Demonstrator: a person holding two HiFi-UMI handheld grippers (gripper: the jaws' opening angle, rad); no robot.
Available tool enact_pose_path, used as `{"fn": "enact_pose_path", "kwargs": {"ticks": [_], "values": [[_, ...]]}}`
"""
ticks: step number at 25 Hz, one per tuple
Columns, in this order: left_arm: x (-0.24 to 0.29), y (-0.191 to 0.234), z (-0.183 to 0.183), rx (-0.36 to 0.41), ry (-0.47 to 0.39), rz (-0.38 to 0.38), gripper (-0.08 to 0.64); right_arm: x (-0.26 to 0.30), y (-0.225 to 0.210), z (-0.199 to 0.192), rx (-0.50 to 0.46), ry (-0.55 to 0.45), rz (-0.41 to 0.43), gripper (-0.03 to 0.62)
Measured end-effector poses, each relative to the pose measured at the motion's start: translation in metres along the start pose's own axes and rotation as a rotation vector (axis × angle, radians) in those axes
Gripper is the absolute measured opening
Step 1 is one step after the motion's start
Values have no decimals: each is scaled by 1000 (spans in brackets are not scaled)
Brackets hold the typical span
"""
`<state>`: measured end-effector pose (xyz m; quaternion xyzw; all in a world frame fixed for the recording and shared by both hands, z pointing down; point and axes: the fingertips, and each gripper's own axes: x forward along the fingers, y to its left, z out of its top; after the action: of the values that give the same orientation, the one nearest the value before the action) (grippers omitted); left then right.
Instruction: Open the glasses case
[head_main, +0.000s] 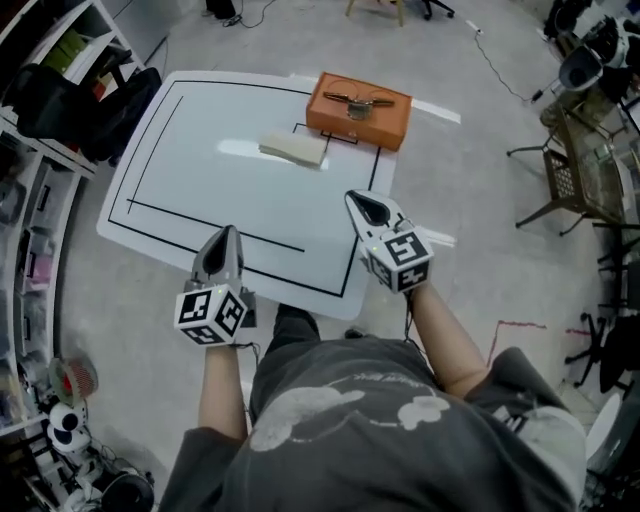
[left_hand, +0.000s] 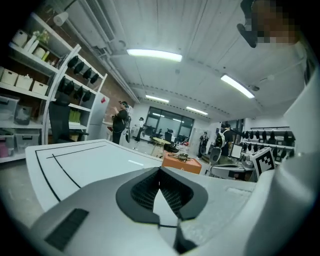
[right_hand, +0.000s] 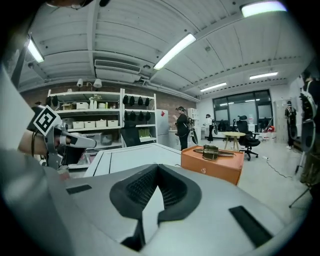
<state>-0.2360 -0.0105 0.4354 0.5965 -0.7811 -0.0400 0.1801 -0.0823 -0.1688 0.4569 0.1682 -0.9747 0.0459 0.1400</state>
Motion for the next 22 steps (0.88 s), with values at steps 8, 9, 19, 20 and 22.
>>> {"fn": "enact_pose_path", "kwargs": {"ticks": [8, 9, 19, 20, 22], "values": [[59, 24, 12, 22, 112, -146, 2, 16, -14, 25, 23, 24, -140, 1], [66, 25, 13, 37, 131, -158, 2, 17, -16, 29, 31, 27, -161, 2], [132, 34, 10, 217, 265, -277, 2, 45, -25, 20, 62, 98, -281, 2], [139, 36, 8, 231, 278, -285, 2, 49, -24, 18, 63, 110, -285, 2], [152, 38, 5, 254, 304, -304, 2, 56, -23, 14, 65, 130, -294, 1]]}}
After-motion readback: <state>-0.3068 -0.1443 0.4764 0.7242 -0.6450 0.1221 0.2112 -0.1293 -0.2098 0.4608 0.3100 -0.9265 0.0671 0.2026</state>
